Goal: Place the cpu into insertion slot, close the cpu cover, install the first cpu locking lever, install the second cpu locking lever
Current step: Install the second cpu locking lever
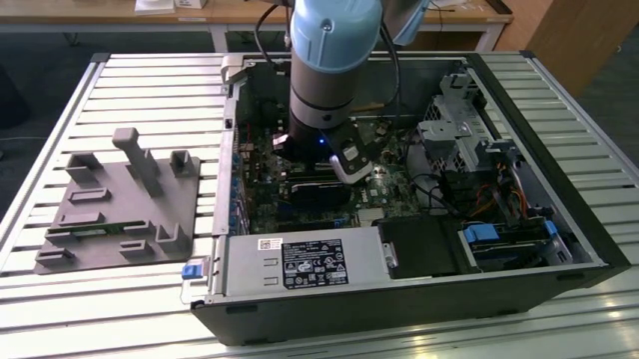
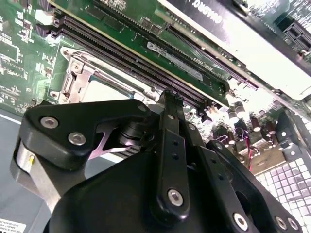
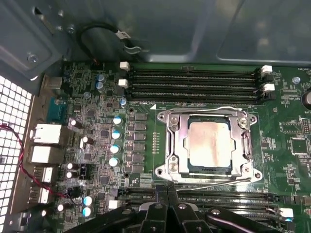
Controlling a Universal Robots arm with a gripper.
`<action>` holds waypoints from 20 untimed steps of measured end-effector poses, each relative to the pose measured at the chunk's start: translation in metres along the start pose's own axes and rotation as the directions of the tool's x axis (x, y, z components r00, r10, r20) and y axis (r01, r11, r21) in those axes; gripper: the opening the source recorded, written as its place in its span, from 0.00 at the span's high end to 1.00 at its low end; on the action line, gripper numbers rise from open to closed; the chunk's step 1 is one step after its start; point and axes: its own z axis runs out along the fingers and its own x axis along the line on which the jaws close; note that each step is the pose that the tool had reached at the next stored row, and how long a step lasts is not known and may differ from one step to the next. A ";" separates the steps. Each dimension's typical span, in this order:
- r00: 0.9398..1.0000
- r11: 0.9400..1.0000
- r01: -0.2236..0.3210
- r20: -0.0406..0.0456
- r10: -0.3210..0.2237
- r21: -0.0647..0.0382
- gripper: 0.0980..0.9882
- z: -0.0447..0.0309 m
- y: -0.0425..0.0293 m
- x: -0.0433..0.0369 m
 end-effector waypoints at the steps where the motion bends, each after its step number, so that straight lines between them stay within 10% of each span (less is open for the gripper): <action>1: 1.000 1.000 -0.001 0.000 0.001 -0.004 0.99 0.0006 -0.0002 -0.0001; 7: 1.000 0.999 -0.004 0.002 0.004 -0.032 0.99 0.0070 -0.0020 -0.0002; 20: 1.000 0.999 -0.005 0.002 0.005 -0.034 0.99 0.0161 -0.0035 -0.0004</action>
